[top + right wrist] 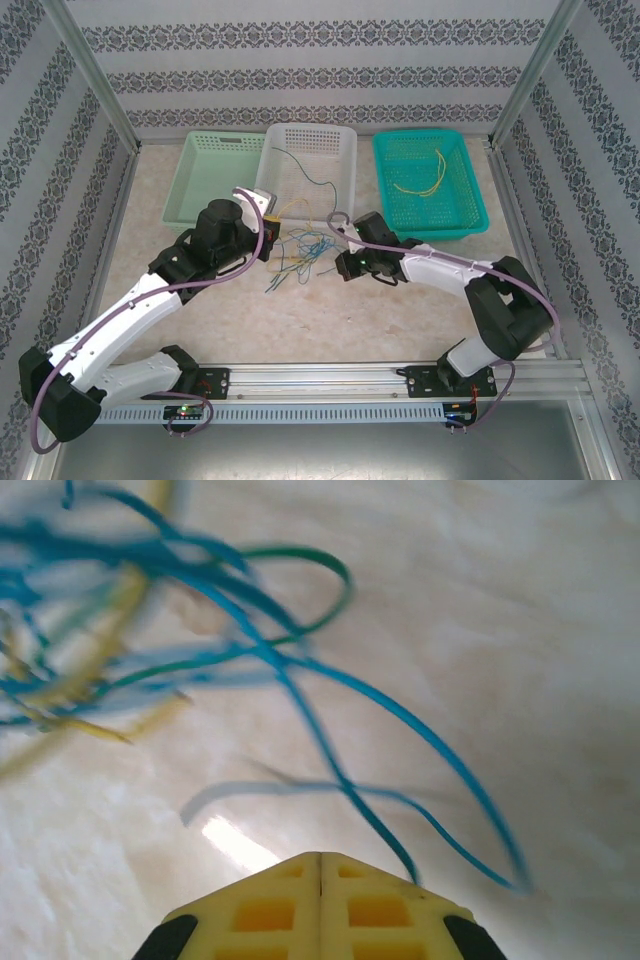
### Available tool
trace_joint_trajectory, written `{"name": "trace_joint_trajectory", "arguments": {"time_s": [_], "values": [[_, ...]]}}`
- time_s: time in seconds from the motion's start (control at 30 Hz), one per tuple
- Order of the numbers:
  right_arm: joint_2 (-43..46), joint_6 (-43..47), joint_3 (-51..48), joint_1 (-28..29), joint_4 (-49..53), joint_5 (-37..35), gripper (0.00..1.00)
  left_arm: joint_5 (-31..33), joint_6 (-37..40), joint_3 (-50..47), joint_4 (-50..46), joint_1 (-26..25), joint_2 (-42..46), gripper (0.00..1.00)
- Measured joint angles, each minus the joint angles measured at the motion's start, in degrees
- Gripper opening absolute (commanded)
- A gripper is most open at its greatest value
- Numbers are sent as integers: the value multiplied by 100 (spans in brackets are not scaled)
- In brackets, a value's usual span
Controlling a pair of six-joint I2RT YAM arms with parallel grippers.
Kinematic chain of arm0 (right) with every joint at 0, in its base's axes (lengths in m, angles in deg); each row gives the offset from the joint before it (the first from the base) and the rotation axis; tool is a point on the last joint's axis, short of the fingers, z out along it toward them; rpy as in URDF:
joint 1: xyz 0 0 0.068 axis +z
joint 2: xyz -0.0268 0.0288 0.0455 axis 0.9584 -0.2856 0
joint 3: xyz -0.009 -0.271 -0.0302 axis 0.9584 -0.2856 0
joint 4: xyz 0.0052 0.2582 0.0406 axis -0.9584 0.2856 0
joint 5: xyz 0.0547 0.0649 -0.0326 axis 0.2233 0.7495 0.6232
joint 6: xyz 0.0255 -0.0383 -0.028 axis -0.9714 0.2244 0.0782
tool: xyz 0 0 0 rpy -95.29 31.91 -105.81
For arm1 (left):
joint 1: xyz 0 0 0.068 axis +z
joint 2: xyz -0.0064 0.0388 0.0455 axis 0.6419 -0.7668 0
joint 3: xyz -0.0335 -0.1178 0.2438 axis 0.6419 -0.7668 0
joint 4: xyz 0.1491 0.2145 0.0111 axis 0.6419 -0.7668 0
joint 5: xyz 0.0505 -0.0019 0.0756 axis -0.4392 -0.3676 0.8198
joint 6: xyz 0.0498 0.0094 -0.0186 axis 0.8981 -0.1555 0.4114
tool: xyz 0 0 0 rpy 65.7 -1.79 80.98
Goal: Untangle the cables
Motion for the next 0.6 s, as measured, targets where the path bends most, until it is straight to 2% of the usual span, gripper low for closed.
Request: {"name": "trace_joint_trajectory", "arguments": {"time_s": [0.13, 0.23, 0.3, 0.37, 0.5, 0.6], "values": [[251, -15, -68, -195, 332, -326, 0, 96, 55, 0, -42, 0, 7, 3], [393, -13, -76, -278, 452, -402, 27, 101, 92, 2, -46, 0, 7, 3], [562, 39, -140, -297, 417, -402, 41, 35, 107, 2, -48, 0, 7, 3], [846, 55, -236, -295, 354, -356, 64, -59, 107, 7, -50, 0, 2, 3], [1467, 179, -282, -256, 225, -195, 78, -188, 105, 11, -48, 0, -57, 4], [1843, 350, -282, -229, 81, 44, 82, -262, 107, 11, -48, 0, -111, 3]]}}
